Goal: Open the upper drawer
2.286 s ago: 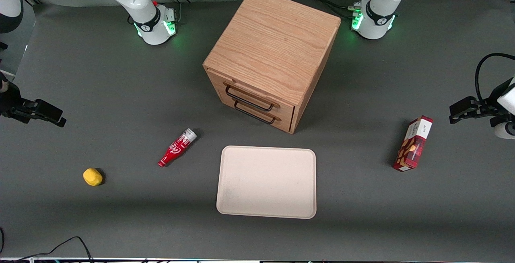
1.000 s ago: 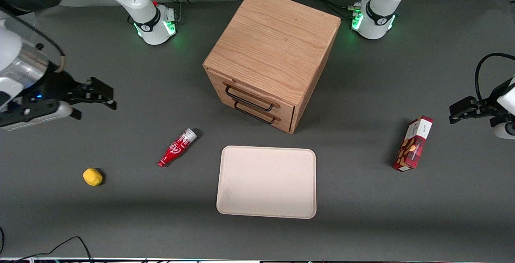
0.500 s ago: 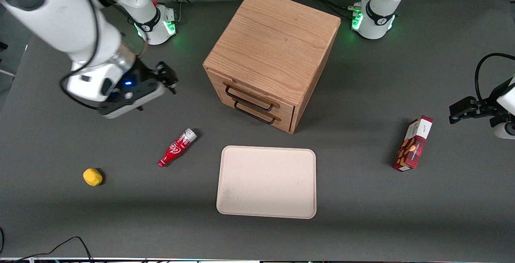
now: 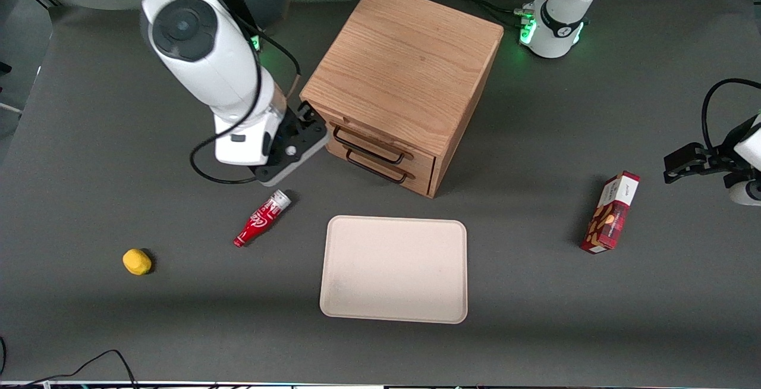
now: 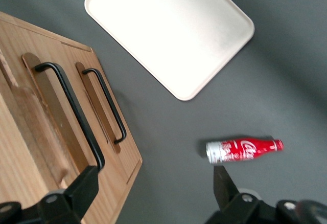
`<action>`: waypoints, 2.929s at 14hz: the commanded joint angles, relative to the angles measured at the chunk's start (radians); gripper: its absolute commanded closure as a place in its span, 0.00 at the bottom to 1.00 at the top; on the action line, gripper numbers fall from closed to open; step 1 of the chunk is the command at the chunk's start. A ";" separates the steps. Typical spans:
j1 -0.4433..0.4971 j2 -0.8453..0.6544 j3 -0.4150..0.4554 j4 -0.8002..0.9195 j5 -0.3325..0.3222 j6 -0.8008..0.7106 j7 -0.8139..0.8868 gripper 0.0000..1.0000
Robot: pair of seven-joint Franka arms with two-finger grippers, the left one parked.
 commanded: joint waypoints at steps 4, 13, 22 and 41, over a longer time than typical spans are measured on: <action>0.010 0.098 0.076 0.037 -0.002 0.080 -0.069 0.00; -0.010 0.126 0.138 -0.068 0.113 0.194 -0.150 0.00; -0.036 0.121 0.136 -0.144 0.103 0.232 -0.225 0.00; -0.039 0.234 0.029 0.012 0.017 0.249 -0.289 0.00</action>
